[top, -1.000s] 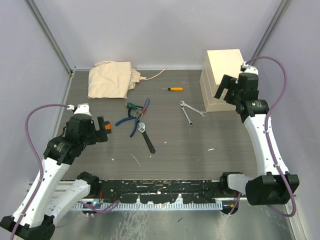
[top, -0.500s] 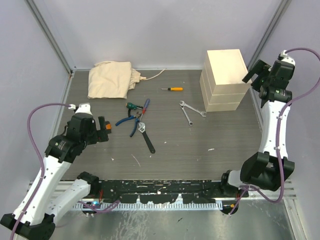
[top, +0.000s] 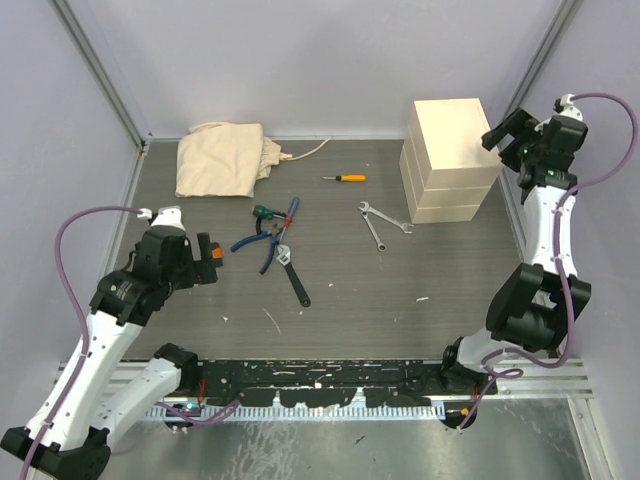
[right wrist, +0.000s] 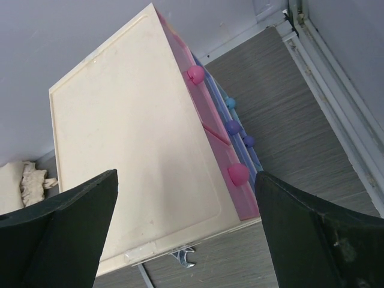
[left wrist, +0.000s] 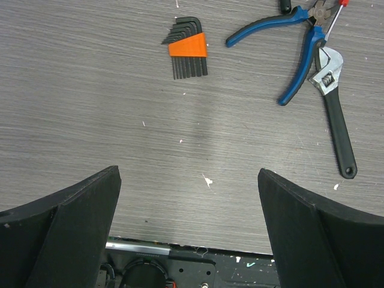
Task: Sort the tools into containers
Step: Move the storage box to the corner of the board.
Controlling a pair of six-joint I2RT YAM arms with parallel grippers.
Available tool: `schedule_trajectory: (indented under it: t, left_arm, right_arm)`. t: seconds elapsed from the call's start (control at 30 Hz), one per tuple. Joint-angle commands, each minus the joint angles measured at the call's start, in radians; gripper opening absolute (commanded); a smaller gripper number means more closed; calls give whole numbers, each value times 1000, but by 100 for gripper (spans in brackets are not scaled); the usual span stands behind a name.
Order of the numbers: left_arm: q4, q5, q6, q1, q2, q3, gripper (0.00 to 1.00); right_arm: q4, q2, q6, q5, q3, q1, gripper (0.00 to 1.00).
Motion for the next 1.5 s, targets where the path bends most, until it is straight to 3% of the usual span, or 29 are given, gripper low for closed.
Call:
schedule_trajectory:
  t: [0.0, 0.3, 0.67, 1.47]
  left_arm:
    - [22, 3, 3, 2, -7, 42, 98]
    - [22, 5, 4, 2, -10, 42, 98]
    - [23, 9, 5, 2, -3, 42, 98]
    - [24, 13, 7, 2, 12, 40, 98]
  right_arm:
    - [109, 21, 28, -74, 7, -4, 100]
    - [63, 58, 26, -174, -19, -5, 100]
    - [37, -31, 41, -202, -145, 31, 99]
    - [166, -246, 207, -64, -367, 458, 98]
